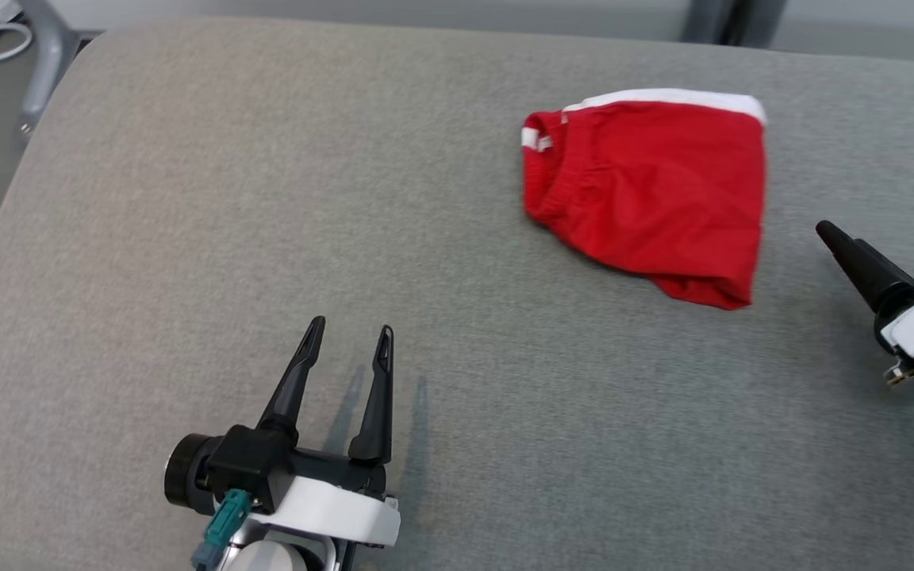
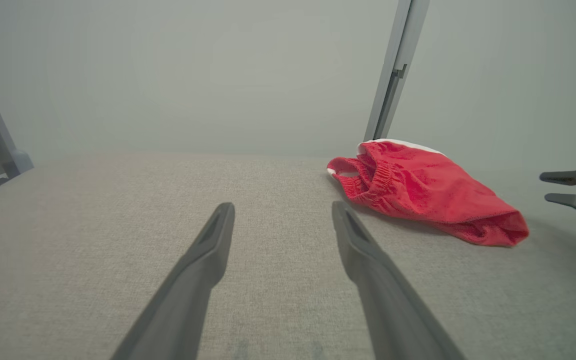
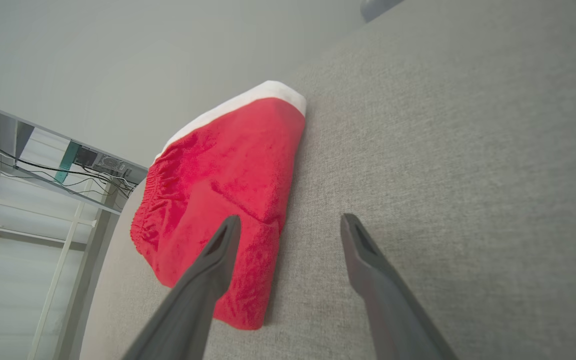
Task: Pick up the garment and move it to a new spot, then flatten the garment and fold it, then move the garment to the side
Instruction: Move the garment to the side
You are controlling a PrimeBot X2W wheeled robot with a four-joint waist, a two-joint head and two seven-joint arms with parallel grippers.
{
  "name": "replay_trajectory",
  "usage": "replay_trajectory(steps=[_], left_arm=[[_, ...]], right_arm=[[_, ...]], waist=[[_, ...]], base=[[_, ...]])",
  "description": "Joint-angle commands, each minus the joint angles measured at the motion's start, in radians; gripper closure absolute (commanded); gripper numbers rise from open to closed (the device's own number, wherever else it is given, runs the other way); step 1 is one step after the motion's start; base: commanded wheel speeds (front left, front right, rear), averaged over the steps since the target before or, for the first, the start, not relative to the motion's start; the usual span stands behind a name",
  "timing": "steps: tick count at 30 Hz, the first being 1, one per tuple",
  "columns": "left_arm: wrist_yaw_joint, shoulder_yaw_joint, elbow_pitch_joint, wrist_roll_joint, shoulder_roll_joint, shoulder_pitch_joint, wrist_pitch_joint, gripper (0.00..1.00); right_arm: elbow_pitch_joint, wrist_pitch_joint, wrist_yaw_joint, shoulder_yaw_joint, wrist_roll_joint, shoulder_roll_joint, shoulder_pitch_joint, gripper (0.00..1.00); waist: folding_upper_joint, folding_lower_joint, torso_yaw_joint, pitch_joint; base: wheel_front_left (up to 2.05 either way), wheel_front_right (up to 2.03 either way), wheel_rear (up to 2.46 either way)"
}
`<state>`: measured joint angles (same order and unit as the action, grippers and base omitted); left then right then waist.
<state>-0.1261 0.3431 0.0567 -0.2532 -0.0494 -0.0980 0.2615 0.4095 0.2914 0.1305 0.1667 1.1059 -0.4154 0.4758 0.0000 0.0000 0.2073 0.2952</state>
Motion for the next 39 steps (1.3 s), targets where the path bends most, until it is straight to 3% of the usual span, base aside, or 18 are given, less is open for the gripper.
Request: replay_trajectory(steps=[1,11,25,26,27,28,39], left_arm=[[-0.007,0.005,-0.005,-0.004,-0.003,-0.018,0.004,0.00],[-0.022,0.038,-0.013,-0.022,-0.003,-0.038,0.004,0.00],[-0.042,0.057,-0.022,-0.060,-0.003,-0.018,0.004,0.00],[-0.041,0.056,-0.022,-0.059,-0.003,-0.019,0.004,0.00],[-0.040,0.054,-0.022,-0.058,-0.003,-0.020,0.004,0.00],[-0.039,0.053,-0.022,-0.057,-0.003,-0.020,0.004,0.00],[-0.033,0.049,-0.020,-0.044,-0.003,-0.034,0.004,0.00]], right_arm=[[0.019,0.045,0.000,0.001,0.042,-0.014,0.026,0.00],[0.148,0.245,0.000,0.022,0.168,-0.051,0.154,0.00],[0.298,0.354,0.000,0.061,0.195,0.023,0.248,0.00],[0.302,0.354,0.000,0.065,0.187,0.023,0.254,0.59],[0.304,0.348,0.000,0.072,0.176,0.020,0.256,0.86],[0.305,0.340,0.000,0.078,0.166,0.016,0.258,1.00],[0.215,0.247,0.000,0.132,0.109,-0.061,0.269,1.00]], waist=[[0.0000,0.0000,0.041,0.038],[0.0000,0.0000,0.124,0.098],[0.0000,0.0000,0.188,0.111],[0.0000,0.0000,0.188,0.111],[0.0000,0.0000,0.188,0.110],[0.0000,0.0000,0.188,0.109],[0.0000,0.0000,0.141,0.088]], base=[[0.00,0.00,0.00],[0.00,0.00,0.00],[0.00,0.00,0.00],[0.00,0.00,0.00],[0.00,0.00,0.00],[0.00,0.00,0.00],[0.00,0.00,0.00]])
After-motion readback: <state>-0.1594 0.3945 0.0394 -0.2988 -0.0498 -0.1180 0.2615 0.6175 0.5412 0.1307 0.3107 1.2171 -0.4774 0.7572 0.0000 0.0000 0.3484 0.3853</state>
